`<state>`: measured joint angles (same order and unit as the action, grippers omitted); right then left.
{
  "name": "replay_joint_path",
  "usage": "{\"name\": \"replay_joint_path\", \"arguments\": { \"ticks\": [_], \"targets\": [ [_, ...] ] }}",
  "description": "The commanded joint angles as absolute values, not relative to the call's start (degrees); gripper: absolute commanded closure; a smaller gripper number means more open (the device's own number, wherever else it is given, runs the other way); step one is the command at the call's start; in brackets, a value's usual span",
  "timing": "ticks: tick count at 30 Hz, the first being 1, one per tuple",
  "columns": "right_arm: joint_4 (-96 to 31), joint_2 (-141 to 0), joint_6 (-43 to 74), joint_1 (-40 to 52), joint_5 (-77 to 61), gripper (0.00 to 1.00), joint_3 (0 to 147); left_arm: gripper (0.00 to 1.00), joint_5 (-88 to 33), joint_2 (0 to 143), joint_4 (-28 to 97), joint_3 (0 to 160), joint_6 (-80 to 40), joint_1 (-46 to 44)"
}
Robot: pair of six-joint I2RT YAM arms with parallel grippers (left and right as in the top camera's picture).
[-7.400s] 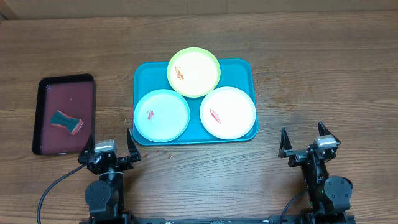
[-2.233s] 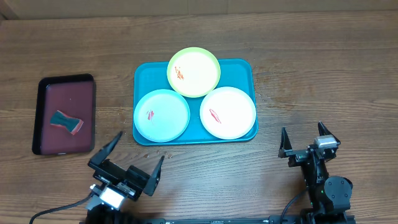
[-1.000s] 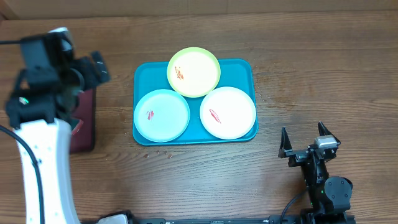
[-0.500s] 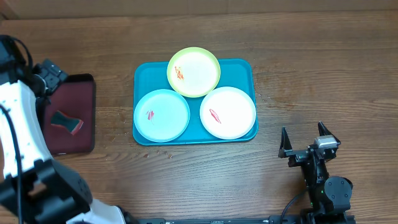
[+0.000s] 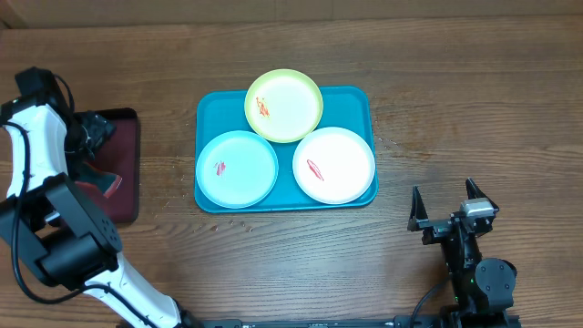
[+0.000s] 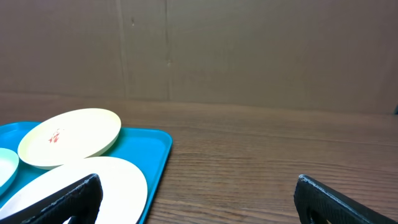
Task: Clean dirty plates on tray and stack at the side
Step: 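Move the left gripper over the black tray toward the sponge, then grasp the green-and-orange sponge with the left gripper and lift it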
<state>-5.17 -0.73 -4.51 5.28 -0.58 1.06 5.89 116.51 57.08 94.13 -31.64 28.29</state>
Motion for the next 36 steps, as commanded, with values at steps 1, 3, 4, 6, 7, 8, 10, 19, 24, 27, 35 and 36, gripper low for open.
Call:
{"name": "replay_joint_path", "arguments": {
  "ticks": [1,3,4,6,7,8,10,19,24,27,35,36],
  "targets": [
    [-4.84,-0.16,-4.75,5.06,-0.05,0.0,0.47,0.02,7.05,118.54,56.99,95.2,-32.95,29.63],
    [-4.84,-0.16,-4.75,5.06,-0.05,0.0,0.47,0.02,7.09,119.42,57.06,95.2,-33.04,30.41],
    [-4.84,-0.16,-4.78,5.06,-0.05,0.0,0.47,0.02,7.07,119.81,57.19,95.2,-33.04,30.83],
    [-4.84,-0.16,-4.75,5.06,-0.05,0.0,0.47,0.03,7.05,121.12,57.67,95.2,-33.06,31.79],
    [-4.84,-0.16,-4.75,5.06,-0.05,0.0,0.47,0.03,7.03,121.73,57.76,95.2,-33.04,32.1],
    [-4.84,-0.16,-4.75,5.06,-0.05,0.0,0.47,0.03,6.96,122.52,57.76,95.2,-33.01,32.45],
    [-4.84,-0.16,-4.75,5.06,-0.05,0.0,0.47,0.03,6.98,123.9,58.11,95.2,-32.69,32.82],
    [-4.84,-0.16,-4.78,5.06,-0.05,0.0,0.47,0.38,6.81,125.34,56.29,95.22,-32.56,32.97],
    [-4.84,-0.16,-4.75,5.06,-0.05,0.0,0.47,0.83,6.81,125.34,56.38,95.22,-32.56,32.99],
    [-4.84,-0.16,-4.75,5.06,-0.05,0.0,0.47,0.92,6.79,125.34,57.08,95.22,-32.56,32.99],
    [-4.84,-0.16,-4.75,5.06,-0.05,0.0,0.47,0.0,4.67,125.36,61.63,95.22,-32.56,32.97],
    [-4.84,-0.16,-4.75,5.06,-0.05,0.0,0.47,0.0,2.85,125.34,62.96,95.2,-32.56,32.97]
  ]
}}
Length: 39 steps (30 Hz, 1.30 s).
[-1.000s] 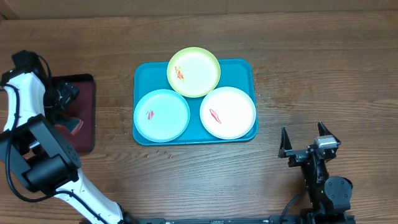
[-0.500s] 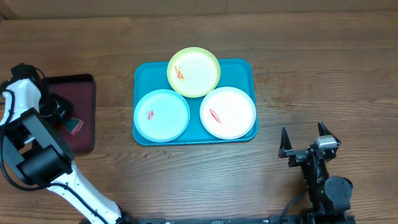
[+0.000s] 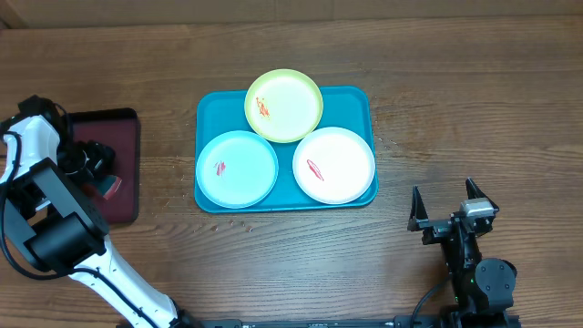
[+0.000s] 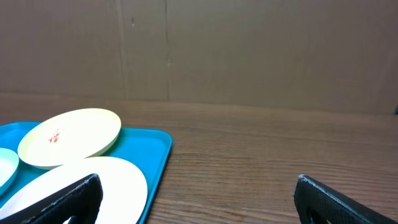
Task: Clean dirty plates on tray and stack at the side
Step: 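Grasp the green-and-orange sponge with the left gripper and lift it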
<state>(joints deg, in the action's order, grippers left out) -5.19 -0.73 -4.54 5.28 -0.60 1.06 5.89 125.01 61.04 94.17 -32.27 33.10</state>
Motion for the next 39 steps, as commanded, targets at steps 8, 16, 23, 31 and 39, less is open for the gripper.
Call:
{"name": "replay_joint_path", "arguments": {
  "ticks": [8,16,23,31,39],
  "targets": [
    [-4.84,-0.16,-4.75,5.06,-0.05,0.0,0.47,0.45,-0.08,125.34,66.0,95.2,-32.53,32.93],
    [-4.84,-0.16,-4.75,5.06,-0.05,0.0,0.47,0.96,0.03,125.36,65.28,95.2,-32.56,32.93],
    [-4.84,-0.16,-4.75,5.06,-0.05,0.0,0.47,0.0,4.03,125.34,61.69,95.2,-32.05,33.01],
    [-4.84,-0.16,-4.75,5.06,-0.05,0.0,0.47,0.0,12.67,125.34,55.57,95.2,-31.68,33.01],
    [-4.84,-0.16,-4.75,5.06,-0.05,0.0,0.47,0.63,12.62,125.36,52.62,95.2,-31.7,33.04]
  ]
}}
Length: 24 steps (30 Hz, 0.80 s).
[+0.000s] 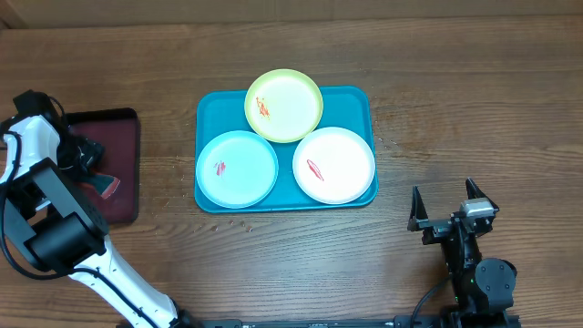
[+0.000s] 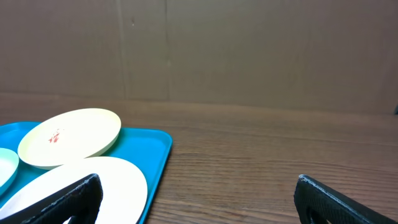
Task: Clean dirty plates on tray and stack at the side
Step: 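Grasp the green-and-orange sponge with the left gripper and lift it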
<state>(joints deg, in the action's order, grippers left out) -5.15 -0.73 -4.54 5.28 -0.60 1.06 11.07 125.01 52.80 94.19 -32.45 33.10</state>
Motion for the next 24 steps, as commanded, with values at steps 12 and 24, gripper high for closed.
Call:
{"name": "replay_joint_path", "arguments": {
  "ticks": [12,24],
  "targets": [
    [-4.84,-0.16,-4.75,5.06,-0.05,0.0,0.47,0.0,9.69,125.36,58.57,95.2,-31.73,32.97],
    [-4.84,-0.16,-4.75,5.06,-0.05,0.0,0.47,0.05,-2.83,125.36,62.74,95.2,-31.73,32.97]
  ]
}}
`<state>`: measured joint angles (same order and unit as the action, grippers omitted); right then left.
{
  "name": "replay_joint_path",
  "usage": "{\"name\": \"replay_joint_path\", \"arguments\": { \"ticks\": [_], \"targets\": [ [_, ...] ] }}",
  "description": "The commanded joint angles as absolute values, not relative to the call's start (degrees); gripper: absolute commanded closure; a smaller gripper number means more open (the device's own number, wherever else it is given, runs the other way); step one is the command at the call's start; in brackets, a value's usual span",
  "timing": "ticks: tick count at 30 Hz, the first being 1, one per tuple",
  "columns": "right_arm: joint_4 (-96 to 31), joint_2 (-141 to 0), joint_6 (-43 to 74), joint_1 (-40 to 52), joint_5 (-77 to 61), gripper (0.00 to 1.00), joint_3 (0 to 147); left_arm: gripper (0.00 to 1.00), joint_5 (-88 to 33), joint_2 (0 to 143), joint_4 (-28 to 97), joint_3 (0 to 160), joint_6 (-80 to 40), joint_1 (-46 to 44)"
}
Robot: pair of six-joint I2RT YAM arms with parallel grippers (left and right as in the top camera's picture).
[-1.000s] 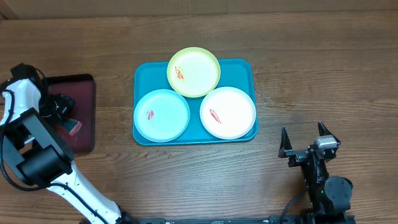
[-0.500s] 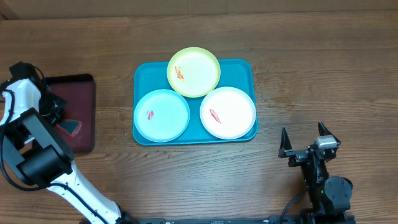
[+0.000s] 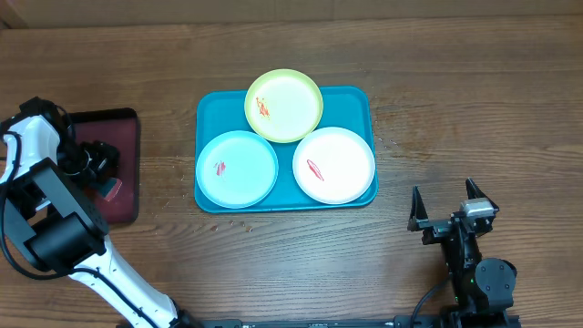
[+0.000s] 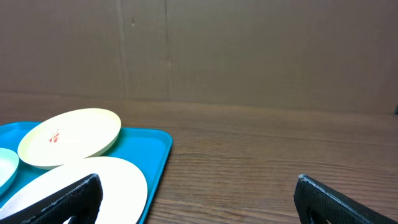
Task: Clean dirty plates on tray and stack at the side
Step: 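Grasp the green-and-orange sponge with the left gripper and lift it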
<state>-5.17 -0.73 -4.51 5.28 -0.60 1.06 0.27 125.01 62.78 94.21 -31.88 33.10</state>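
A teal tray (image 3: 208,102) holds three plates, each with a red smear: a yellow-green plate (image 3: 283,106) at the back, a light blue plate (image 3: 237,169) at front left, and a white plate (image 3: 333,165) at front right. My left gripper (image 3: 95,160) hovers over a maroon tray (image 3: 127,128) at the far left, just above a small teal and red pad (image 3: 111,189); its jaws cannot be made out. My right gripper (image 3: 446,208) stands open and empty right of the tray, seen as right gripper (image 4: 198,202) beside the white plate (image 4: 93,183).
The maroon tray lies near the table's left edge. Bare wood runs between the teal tray (image 4: 155,155) and my right gripper. A brown cardboard wall (image 4: 249,50) closes the back of the table.
My left gripper has shifted a little to the right over the maroon tray, and the pad beside it now shows a teal face. The plates and my right arm are unchanged.
My left gripper was first over the back part of the maroon tray, then further forward near the pad, then slightly left, and now back by the pad. The three smeared plates have stayed on the teal tray and my right gripper has stayed open.
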Motion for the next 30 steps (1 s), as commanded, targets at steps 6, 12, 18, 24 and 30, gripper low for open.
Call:
{"name": "replay_joint_path", "arguments": {
  "ticks": [6,12,18,24,30],
  "targets": [
    [-4.84,-0.16,-4.75,5.06,-0.05,0.0,0.47,0.84,-2.59,125.36,62.59,95.2,-31.73,32.99],
    [-4.84,-0.16,-4.75,5.06,-0.05,0.0,0.47,0.28,-1.02,125.36,61.95,95.2,-31.73,33.04],
    [-4.84,-0.16,-4.75,5.06,-0.05,0.0,0.47,0.0,1.89,125.36,61.04,95.2,-31.7,33.04],
    [-4.84,-0.16,-4.75,5.06,-0.05,0.0,0.47,0.13,1.89,125.36,60.77,95.22,-30.39,33.04],
    [-4.84,-0.16,-4.75,5.06,-0.05,0.0,0.47,0.96,1.91,125.34,60.62,96.44,-29.34,33.04]
  ]
}}
